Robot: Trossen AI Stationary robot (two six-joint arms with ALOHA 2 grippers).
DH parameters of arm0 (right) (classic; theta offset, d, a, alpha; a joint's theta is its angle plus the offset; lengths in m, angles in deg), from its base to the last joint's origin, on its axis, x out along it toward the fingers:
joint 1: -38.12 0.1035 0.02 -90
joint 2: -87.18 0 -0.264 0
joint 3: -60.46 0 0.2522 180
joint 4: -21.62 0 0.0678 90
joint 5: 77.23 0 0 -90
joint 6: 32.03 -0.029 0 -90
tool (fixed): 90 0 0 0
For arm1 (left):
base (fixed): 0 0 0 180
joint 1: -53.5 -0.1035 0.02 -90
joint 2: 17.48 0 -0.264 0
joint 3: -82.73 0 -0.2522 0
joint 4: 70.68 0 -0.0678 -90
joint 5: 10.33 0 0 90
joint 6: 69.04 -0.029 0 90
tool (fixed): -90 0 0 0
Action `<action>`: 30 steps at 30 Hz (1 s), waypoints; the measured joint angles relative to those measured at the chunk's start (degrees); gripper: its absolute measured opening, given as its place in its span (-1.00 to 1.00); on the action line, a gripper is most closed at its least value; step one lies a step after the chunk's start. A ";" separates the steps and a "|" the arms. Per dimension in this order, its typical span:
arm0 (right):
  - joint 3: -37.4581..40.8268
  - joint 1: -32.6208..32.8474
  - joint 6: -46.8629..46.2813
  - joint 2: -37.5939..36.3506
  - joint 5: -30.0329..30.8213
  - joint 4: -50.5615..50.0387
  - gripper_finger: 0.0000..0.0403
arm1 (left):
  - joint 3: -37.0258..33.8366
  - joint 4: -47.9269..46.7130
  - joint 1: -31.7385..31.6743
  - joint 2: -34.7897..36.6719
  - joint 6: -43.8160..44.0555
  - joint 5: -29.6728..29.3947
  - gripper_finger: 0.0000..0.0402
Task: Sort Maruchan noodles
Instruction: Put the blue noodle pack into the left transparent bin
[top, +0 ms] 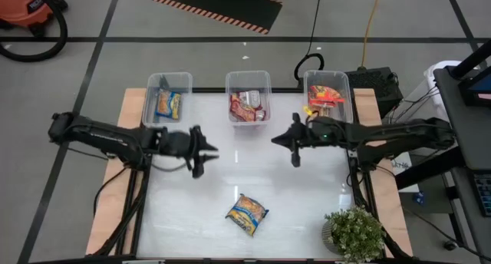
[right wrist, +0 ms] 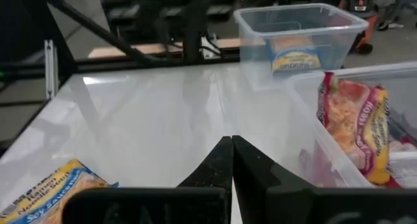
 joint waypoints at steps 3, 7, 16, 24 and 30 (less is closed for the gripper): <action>2.48 -0.24 -2.20 -3.44 0.08 0.20 -1.00 | 0.00 2.15 6.70 -3.72 1.85 -3.45 -0.38; 3.74 0.36 -5.10 -5.68 0.08 -0.81 -1.00 | 0.00 7.16 14.59 -9.61 4.81 -5.46 -0.38; 3.78 7.87 -11.17 -5.40 4.08 -2.88 -1.00 | 0.00 18.59 28.02 -22.29 10.26 -13.00 -0.38; 3.78 15.59 -15.85 -5.42 14.04 -2.34 -1.00 | 1.55 22.45 34.48 -32.23 15.04 -17.77 -0.38; 3.78 19.99 -17.86 -5.42 19.65 -2.35 -1.00 | 4.54 25.19 36.73 -39.53 15.79 -18.03 -0.15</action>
